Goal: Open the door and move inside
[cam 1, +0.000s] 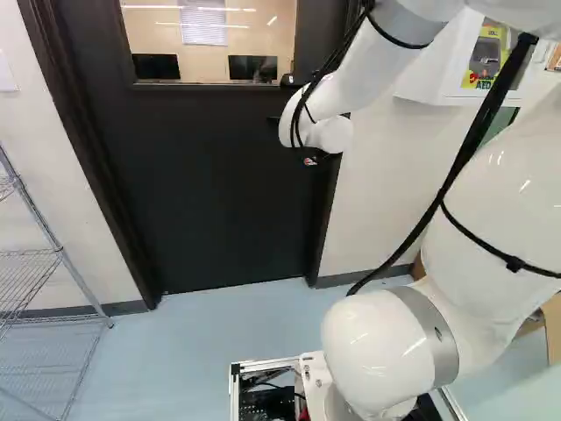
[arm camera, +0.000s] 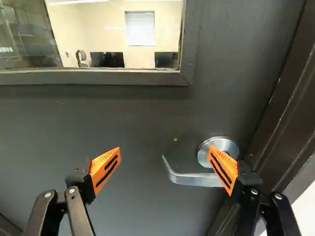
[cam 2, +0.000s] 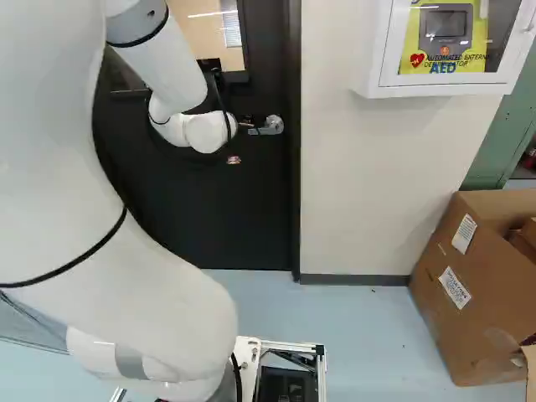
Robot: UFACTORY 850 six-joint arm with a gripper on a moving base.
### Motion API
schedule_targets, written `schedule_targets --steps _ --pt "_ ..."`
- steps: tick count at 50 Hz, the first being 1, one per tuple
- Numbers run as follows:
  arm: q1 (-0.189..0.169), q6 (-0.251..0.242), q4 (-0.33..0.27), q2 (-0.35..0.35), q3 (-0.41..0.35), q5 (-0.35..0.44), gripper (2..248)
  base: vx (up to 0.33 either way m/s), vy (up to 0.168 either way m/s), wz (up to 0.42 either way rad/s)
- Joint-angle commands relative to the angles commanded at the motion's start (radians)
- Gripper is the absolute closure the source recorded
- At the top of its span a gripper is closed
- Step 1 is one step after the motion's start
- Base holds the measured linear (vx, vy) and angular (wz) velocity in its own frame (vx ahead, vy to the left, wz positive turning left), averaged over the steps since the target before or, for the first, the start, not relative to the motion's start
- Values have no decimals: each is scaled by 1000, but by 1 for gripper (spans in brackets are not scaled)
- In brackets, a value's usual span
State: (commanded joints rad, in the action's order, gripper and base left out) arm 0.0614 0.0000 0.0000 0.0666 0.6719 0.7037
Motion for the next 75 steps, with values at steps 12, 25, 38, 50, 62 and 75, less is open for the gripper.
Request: schedule_targets --steps 12,25,38,50,62,75 --pt "-1 0 0 -34 8 0 3 0 0 0" --pt "-2 0 0 -95 39 0 3 0 0 0" --pt "-2 0 0 -123 38 0 3 0 0 0" --pt "-2 0 0 -145 34 0 3 0 0 0" --pt "-2 0 0 -167 30 0 3 0 0 0" --pt "-2 0 0 -194 27 0 3 0 0 0"
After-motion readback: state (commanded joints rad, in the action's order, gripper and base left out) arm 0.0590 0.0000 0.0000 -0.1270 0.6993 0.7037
